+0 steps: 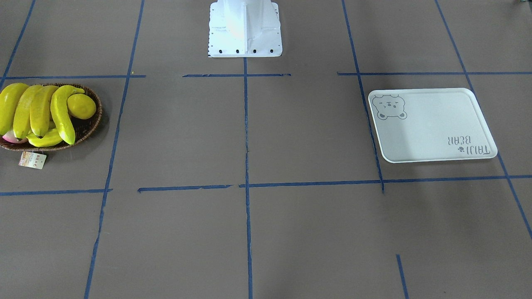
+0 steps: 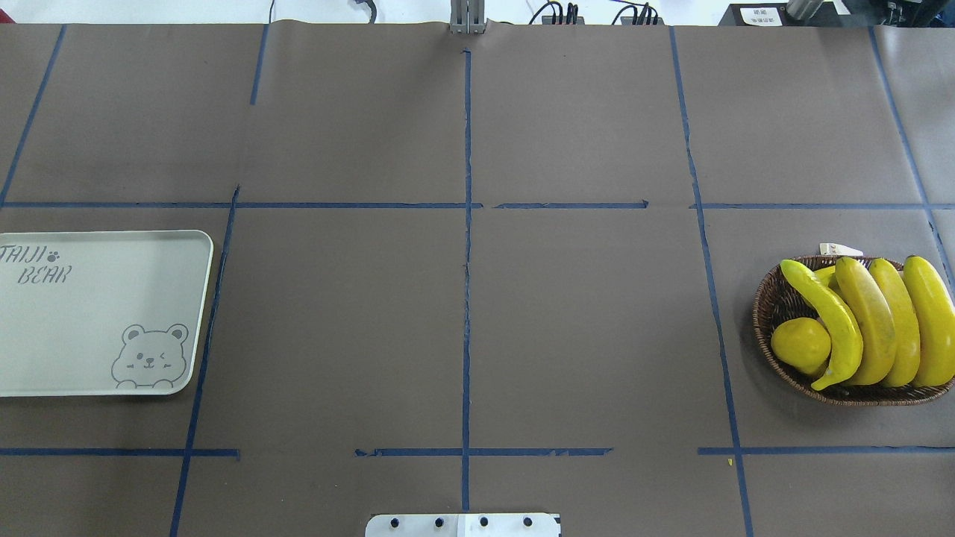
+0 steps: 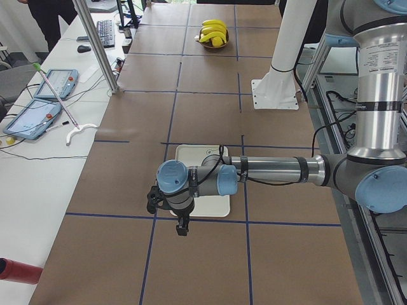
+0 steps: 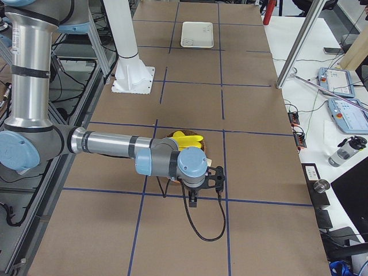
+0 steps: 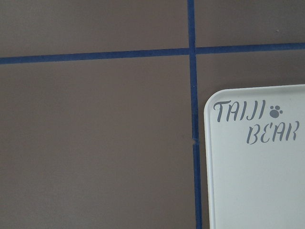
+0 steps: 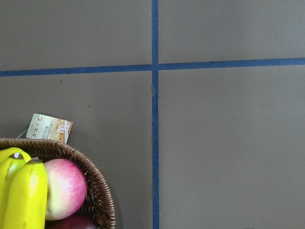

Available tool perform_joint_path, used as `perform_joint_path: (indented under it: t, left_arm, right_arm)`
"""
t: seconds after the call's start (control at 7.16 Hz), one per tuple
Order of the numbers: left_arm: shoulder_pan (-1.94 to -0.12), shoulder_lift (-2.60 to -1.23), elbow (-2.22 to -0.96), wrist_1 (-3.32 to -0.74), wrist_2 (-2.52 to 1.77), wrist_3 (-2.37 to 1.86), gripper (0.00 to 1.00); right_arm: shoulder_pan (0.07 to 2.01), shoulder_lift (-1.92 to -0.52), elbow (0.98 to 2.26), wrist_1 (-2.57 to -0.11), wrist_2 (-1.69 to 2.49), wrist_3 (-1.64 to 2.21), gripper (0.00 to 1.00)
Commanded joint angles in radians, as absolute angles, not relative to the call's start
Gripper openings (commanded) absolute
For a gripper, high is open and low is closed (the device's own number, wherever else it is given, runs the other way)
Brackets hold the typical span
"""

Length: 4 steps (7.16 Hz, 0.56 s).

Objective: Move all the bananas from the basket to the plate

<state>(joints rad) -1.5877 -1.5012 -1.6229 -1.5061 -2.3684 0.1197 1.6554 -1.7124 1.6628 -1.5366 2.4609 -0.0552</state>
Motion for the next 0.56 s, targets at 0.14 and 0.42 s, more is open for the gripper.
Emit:
perform_joint_path:
  t: [0.14,0.42]
  left_arm:
    - [-1.588,-1.5,-1.618,-1.508,-2.368,0.121,1.0]
    - [-1.588,-1.5,-1.614,-1.508,-2.368,0.121,1.0]
  right_arm:
    - [1.671,-1.712,1.664,-1.534,2.46,-0.055,1.0]
    - [1.671,-1.713,1.661,-1.532,2.459,-0.055,1.0]
